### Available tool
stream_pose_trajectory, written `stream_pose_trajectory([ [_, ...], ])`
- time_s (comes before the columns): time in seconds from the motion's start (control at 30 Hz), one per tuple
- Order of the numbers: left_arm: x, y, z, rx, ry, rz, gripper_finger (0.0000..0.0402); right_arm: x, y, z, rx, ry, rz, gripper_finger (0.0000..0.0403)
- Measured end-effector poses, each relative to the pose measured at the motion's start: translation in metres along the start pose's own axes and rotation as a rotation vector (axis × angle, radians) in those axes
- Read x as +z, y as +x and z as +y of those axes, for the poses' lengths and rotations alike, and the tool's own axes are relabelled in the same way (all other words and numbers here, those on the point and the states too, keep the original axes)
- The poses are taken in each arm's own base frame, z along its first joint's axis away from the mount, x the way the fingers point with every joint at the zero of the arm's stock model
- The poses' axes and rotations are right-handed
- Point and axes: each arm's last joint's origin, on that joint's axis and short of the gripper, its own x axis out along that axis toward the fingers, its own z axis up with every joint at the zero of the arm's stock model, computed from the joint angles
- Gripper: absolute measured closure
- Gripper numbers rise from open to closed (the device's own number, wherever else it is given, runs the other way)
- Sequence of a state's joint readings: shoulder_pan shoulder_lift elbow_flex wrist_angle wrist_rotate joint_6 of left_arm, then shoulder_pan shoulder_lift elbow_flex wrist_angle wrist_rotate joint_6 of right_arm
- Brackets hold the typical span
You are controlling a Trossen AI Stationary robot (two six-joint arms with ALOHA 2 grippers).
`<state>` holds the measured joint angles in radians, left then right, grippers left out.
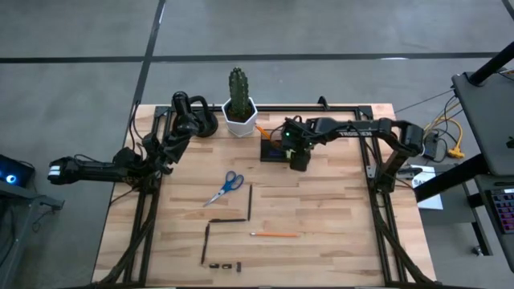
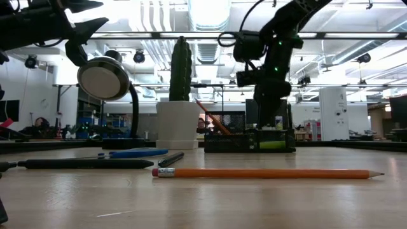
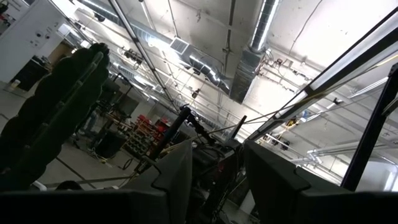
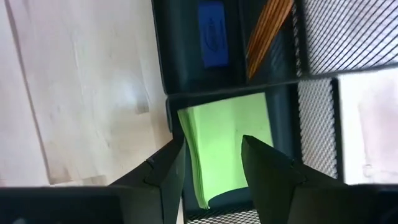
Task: Pick and place office supplies into organizer
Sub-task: Put the pencil into the left section of the desk organizer
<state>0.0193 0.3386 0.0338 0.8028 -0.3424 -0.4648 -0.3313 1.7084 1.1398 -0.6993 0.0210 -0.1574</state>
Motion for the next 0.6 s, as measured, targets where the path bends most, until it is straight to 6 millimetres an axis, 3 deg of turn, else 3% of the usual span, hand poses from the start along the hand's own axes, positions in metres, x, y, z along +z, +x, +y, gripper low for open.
stream_pose_trajectory([
  [0.4, 0.0, 0.0, 0.0, 0.0, 0.0, 0.0, 0.0272, 0.016, -0.036, -0.001, 0.014, 0.018, 0.062, 0.0264],
  [0.6, 0.0, 0.0, 0.0, 0.0, 0.0, 0.001, 0.0272, 0.027, -0.055, 0.008, 0.021, 0.007, 0.046, 0.0263],
])
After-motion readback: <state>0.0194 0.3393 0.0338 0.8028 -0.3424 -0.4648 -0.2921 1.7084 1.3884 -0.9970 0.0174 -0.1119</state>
